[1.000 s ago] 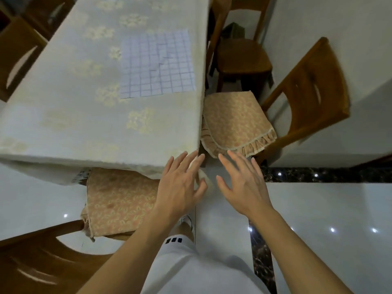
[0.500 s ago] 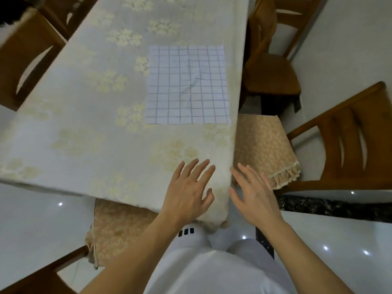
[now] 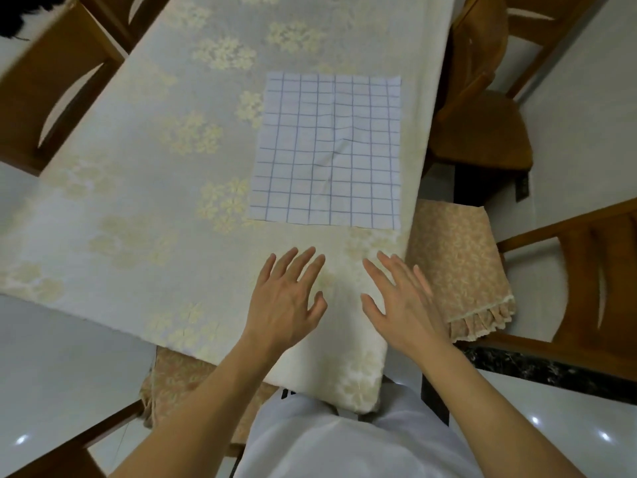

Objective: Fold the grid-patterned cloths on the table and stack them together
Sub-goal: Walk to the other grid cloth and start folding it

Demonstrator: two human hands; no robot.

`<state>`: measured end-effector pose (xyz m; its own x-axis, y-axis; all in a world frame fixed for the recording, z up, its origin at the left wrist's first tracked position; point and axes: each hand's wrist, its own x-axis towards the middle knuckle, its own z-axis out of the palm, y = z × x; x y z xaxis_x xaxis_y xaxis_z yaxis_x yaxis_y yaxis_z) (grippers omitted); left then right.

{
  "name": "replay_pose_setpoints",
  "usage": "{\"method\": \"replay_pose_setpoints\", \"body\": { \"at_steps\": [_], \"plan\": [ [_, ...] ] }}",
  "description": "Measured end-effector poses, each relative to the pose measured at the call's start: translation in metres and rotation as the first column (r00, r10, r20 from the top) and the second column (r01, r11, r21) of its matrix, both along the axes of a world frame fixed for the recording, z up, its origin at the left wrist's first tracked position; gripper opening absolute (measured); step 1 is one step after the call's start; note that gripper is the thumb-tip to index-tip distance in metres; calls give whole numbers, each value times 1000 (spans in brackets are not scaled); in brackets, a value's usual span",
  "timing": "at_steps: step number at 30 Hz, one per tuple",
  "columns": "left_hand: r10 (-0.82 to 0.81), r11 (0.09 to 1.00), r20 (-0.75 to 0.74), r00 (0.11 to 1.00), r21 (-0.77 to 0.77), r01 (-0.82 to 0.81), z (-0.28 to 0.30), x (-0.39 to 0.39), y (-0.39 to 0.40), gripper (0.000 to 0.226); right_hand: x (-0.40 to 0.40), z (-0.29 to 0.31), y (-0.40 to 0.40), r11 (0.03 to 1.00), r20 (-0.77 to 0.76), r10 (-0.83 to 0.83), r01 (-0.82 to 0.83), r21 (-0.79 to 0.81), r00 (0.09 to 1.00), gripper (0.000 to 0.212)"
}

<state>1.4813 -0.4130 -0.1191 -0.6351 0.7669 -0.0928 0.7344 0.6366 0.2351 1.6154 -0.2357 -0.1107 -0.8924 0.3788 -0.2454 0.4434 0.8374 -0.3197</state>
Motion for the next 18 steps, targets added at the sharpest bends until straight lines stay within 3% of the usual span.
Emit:
{"method": "replay_pose_setpoints", "body": {
  "at_steps": [9,18],
  "plan": [
    [-22,991,-40,999,-130,16,-22,-63,42,63,-74,-26,59,986,5,164,-164,-39,986,68],
    [-281,956,-113,953,-119,268,-66,-148,51,61,-132,-68,105,944,74,327,-329,7,942,60]
  ]
}}
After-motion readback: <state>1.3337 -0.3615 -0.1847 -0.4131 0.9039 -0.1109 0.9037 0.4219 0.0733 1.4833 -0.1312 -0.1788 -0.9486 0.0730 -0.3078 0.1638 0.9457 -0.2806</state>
